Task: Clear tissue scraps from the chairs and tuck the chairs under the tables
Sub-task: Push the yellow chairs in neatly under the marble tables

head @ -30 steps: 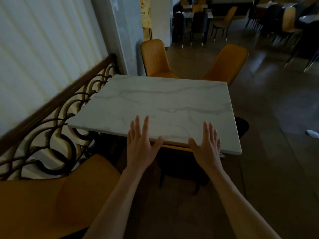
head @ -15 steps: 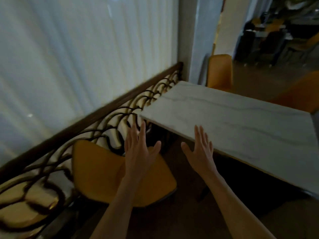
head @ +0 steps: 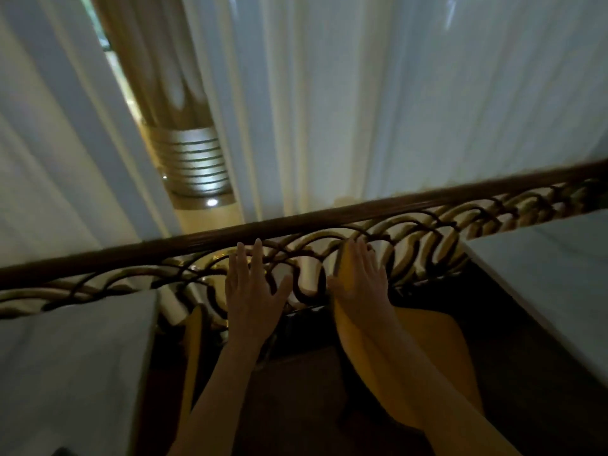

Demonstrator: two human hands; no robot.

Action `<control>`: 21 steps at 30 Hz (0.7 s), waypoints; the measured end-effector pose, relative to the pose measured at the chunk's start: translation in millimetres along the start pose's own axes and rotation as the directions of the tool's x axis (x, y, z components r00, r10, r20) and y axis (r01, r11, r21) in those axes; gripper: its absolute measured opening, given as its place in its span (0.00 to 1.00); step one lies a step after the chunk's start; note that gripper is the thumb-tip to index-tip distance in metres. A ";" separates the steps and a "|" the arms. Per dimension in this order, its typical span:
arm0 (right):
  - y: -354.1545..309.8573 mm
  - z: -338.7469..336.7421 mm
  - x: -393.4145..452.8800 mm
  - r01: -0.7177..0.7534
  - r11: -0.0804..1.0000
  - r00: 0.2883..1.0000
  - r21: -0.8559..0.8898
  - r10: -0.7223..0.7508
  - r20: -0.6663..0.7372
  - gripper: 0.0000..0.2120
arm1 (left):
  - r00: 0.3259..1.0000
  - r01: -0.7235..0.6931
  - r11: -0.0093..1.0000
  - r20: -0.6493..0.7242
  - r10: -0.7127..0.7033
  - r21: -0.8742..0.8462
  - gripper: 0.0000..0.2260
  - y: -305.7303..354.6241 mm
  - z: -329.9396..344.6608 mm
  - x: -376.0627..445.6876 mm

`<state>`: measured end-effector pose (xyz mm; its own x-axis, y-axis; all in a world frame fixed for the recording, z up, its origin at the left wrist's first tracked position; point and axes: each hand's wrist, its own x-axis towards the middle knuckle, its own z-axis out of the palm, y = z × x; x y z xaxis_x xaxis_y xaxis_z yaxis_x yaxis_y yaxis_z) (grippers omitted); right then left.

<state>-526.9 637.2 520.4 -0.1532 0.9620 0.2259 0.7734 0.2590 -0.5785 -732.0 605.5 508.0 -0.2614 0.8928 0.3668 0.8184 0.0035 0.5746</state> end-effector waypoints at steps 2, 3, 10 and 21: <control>-14.9 17.9 15.8 0.040 0.999 0.999 0.012 -0.040 0.032 0.39 | 0.999 0.047 0.999 -0.025 -0.048 -0.004 0.40 -17.6 -11.6 5.1; -20.2 26.2 23.4 0.061 0.998 0.997 0.025 -0.062 0.041 0.39 | 0.997 0.067 0.998 -0.031 -0.067 -0.006 0.39 -25.3 -15.8 8.9; -29.0 68.3 86.4 0.119 0.989 0.987 0.082 -0.127 0.094 0.37 | 0.990 0.130 0.991 -0.065 -0.129 0.025 0.39 -56.7 -12.6 58.2; -10.9 108.0 223.7 0.080 0.988 0.990 0.136 -0.095 0.108 0.41 | 0.992 0.124 0.989 -0.030 -0.122 0.079 0.38 -76.8 29.6 180.4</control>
<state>-636.1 858.8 492.6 -0.2911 0.9369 0.1937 0.6679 0.3440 -0.6600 -826.8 779.6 508.3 -0.3748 0.8716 0.3159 0.8174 0.1499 0.5563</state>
